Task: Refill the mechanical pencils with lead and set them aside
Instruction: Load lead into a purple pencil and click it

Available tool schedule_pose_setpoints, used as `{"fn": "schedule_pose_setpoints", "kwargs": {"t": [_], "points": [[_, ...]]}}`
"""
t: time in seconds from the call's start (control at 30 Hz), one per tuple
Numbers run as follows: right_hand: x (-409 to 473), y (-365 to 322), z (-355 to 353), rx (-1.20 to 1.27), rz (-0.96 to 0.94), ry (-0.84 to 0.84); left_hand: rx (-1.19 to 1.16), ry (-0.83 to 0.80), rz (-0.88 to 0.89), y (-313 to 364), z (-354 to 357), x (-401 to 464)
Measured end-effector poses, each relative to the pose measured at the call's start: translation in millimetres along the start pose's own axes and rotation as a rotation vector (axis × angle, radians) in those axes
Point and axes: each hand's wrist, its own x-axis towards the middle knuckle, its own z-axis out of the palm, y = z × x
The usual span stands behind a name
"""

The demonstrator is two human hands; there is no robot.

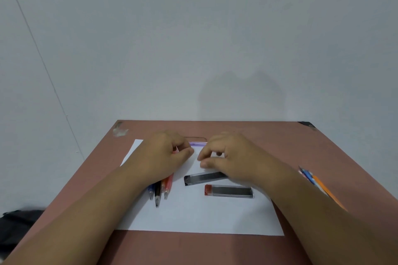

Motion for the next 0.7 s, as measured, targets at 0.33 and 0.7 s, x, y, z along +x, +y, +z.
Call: {"fn": "schedule_pose_setpoints", "kwargs": {"t": [0.33, 0.7], "points": [[-3.9, -2.5, -7.0, -0.108, 0.031, -0.199, -0.083, 0.073, -0.015, -10.7, 4.3, 4.6], [-5.9, 2.0, -1.1, -0.074, -0.037, 0.097, -0.303, 0.065, 0.066, -7.3, 1.2, 1.5]]}}
